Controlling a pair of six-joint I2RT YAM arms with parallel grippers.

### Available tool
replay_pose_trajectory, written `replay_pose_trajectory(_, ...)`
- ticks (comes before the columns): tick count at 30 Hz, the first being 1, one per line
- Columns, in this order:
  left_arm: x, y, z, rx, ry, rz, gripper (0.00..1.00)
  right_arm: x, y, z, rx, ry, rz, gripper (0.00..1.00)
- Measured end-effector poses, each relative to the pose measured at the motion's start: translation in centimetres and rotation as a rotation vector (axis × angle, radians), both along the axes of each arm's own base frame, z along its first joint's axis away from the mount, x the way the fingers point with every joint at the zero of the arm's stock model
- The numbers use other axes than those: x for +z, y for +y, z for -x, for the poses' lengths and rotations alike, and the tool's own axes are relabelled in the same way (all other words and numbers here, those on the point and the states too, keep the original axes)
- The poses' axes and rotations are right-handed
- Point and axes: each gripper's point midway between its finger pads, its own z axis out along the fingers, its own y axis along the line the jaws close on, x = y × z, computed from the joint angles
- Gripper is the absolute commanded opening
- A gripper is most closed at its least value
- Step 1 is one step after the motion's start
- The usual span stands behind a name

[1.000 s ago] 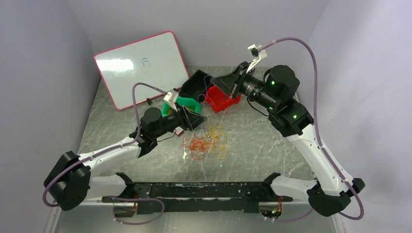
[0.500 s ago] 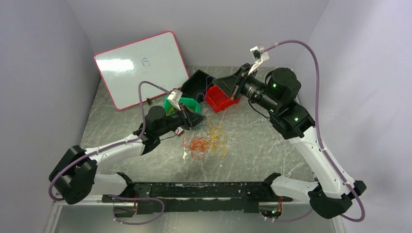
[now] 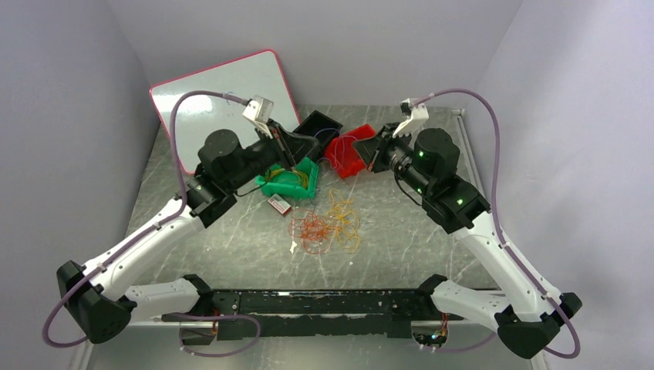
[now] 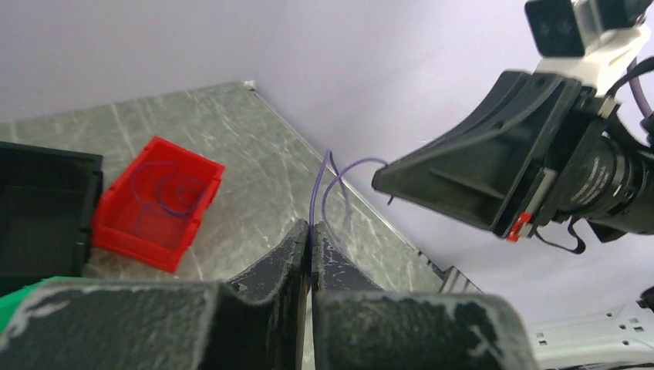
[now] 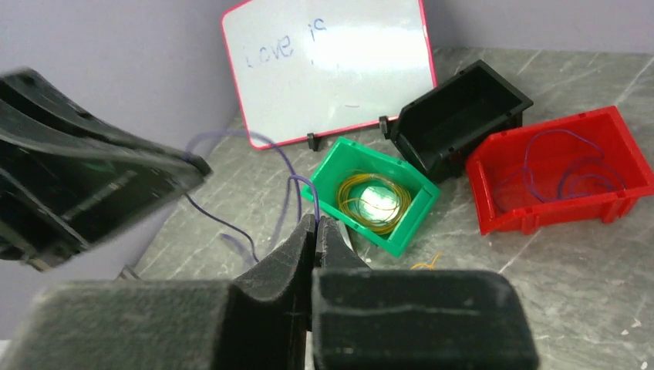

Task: Untangle the cables
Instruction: Untie the cable.

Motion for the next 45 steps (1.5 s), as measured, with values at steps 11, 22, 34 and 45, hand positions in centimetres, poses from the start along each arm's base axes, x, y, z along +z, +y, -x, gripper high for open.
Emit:
replay_pose_trajectory(11,5.3,1.5,-0.7,0.070,-0.086,-0.114,0.07,-2.8,1.1,1.2,0.112,-0.027,0.028,0.36)
replay_pose_trajectory(22,11.3,2.1,-0.4,0.083,-0.190,-0.111,0.07,-8.6,2.1,3.0,0.235,-0.100,0.037,0.56)
replay_pose_trajectory(34,13.5,1.7,0.1,0.050,-0.225,-0.088,0.07,-15.1,5.5,3.0,0.383,-0.278,-0.067,0.56)
replay_pose_trajectory(45,13.5,1.5,0.5,0.026,-0.224,-0.089,0.07,-14.6,9.4,1.9,0.455,-0.360,-0.127,0.52)
